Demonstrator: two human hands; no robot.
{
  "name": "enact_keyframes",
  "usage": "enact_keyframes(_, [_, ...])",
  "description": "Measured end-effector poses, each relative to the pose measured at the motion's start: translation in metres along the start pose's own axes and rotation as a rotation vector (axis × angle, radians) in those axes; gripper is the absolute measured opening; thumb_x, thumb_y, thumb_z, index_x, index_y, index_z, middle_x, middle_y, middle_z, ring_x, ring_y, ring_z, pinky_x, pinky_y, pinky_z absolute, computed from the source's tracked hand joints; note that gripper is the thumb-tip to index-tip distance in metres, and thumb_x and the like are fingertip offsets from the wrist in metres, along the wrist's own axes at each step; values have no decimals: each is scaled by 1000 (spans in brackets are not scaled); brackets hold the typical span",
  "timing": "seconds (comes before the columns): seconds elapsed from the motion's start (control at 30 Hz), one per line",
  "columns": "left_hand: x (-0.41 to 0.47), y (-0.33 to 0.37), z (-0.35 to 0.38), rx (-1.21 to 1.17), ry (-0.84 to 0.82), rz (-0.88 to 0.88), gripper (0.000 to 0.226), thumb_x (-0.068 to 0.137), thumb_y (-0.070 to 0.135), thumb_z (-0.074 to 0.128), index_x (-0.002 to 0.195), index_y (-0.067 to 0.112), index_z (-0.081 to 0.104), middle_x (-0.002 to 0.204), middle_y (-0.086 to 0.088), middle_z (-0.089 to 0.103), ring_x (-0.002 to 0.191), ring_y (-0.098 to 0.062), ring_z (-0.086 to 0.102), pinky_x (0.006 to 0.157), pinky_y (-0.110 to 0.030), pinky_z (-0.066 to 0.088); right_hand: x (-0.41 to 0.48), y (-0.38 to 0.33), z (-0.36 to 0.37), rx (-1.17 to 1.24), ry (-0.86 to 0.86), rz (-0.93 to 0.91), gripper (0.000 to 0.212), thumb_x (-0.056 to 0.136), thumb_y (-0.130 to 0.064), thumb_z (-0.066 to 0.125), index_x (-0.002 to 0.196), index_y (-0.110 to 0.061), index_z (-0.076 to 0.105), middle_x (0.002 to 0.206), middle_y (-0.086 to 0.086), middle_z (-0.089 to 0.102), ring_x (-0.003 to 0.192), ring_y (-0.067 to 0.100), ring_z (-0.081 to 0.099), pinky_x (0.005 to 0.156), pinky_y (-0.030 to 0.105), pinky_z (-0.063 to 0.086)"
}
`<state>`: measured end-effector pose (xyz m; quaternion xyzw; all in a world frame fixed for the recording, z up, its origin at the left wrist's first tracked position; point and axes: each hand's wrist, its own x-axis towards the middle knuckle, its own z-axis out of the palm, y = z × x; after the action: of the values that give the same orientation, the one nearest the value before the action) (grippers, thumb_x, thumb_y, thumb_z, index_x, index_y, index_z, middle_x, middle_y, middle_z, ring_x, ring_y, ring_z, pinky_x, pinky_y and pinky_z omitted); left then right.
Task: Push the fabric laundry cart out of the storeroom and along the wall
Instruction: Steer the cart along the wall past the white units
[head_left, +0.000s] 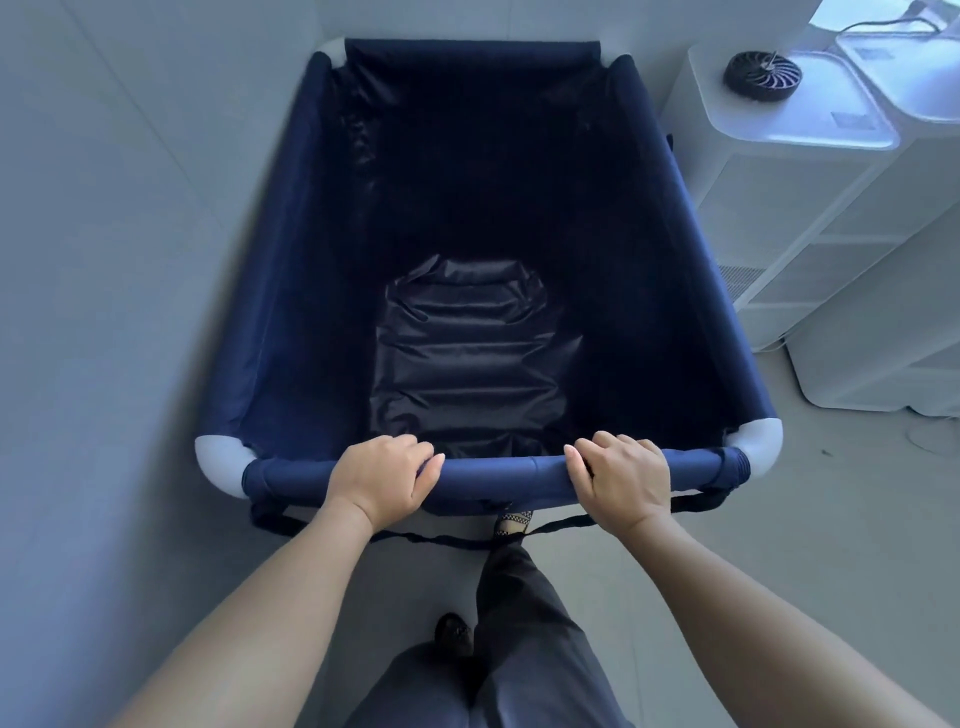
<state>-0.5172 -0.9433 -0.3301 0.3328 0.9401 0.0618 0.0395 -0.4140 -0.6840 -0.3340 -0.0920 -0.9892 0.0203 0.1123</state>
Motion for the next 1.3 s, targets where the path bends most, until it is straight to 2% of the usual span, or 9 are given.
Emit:
enact_keyframes(0.13, [0,2,-5,-4,42,23,49,87,44,19,65,16,54,61,3,55,54,-20,50,42,-21,12,2,2,5,-8,51,-21,42,88,-35,37,53,-17,51,50,0,49,45,25,48,48,35,39])
enact_keyframes(0.37, [3,7,-12,47,75,35,39,83,35,33,56,18,54,50,4,52,42,-18,49,37,-17,16,3,5,9,-7,85,-51,39,87,-34,38,55,-19,54,52,-1,51,45,23,48,49,31,39])
enact_keyframes(0.73, [5,8,-9,108,98,42,35,82,32,35,57,18,57,51,5,52,41,-18,48,39,-18,20,4,5,10,6,87,-53,38,86,-35,39,54,-19,52,52,-3,49,44,22,46,47,32,38])
enact_keyframes(1.13, [4,7,-6,114,177,36,38,82,32,33,58,13,56,52,0,53,43,-24,50,37,-22,31,3,1,16,20,215,-46,40,87,-35,41,52,-19,51,49,-3,49,44,22,46,48,30,36])
enact_keyframes(1.3, [4,3,-3,175,229,74,37,82,31,35,59,13,58,53,-1,54,45,-24,50,39,-23,29,0,1,21,-18,269,-70,36,89,-34,39,61,-18,54,55,-2,52,48,21,47,50,30,37])
